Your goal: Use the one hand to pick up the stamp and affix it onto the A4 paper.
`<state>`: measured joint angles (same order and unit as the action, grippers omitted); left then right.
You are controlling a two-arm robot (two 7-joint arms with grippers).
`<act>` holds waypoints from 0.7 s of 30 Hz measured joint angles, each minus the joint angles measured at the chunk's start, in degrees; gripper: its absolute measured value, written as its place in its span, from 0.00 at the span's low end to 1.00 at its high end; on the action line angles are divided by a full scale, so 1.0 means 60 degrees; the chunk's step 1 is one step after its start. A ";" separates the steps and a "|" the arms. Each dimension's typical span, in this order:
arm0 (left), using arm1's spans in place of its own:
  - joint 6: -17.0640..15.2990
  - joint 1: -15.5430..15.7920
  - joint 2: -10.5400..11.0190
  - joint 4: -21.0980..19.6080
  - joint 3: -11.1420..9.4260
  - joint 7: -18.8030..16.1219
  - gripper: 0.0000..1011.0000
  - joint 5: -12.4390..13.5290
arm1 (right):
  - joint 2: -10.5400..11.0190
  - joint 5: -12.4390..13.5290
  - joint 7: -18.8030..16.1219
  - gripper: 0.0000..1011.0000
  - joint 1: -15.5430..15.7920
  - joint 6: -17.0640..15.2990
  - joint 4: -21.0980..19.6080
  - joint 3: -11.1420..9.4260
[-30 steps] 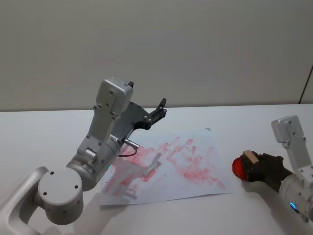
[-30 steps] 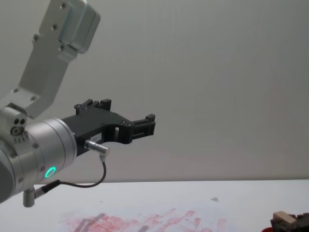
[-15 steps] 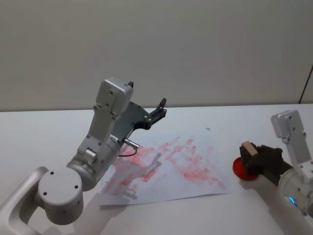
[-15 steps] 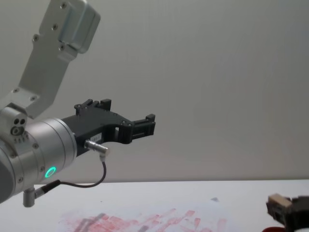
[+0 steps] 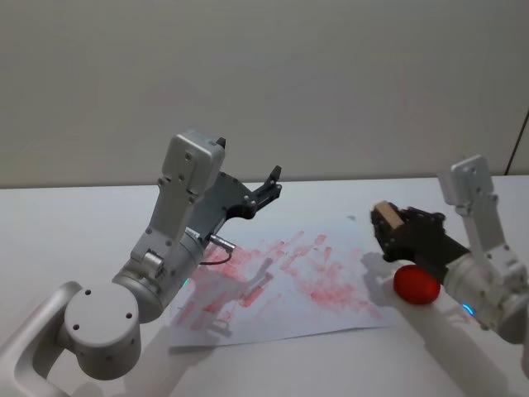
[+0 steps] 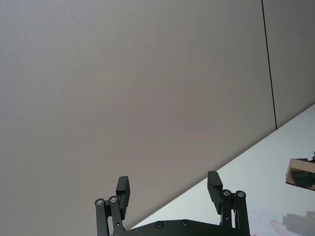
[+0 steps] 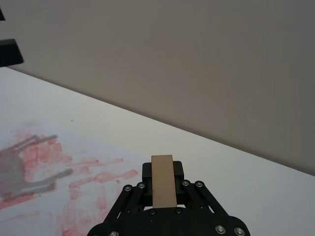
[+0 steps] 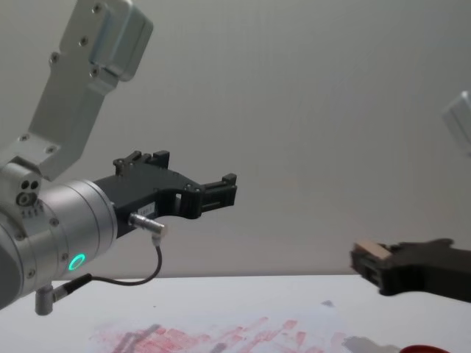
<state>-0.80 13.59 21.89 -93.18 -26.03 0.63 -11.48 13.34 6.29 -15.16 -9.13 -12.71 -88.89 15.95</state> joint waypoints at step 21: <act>0.0000 0.0000 0.0000 0.0000 0.0000 0.0000 0.99 0.0000 | -0.0561 -0.0052 -0.1434 0.22 -0.0855 -0.1072 0.1015 0.0385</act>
<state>-0.79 13.59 21.90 -93.17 -26.03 0.63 -11.48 9.98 5.98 -23.77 -14.26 -19.14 -82.80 18.26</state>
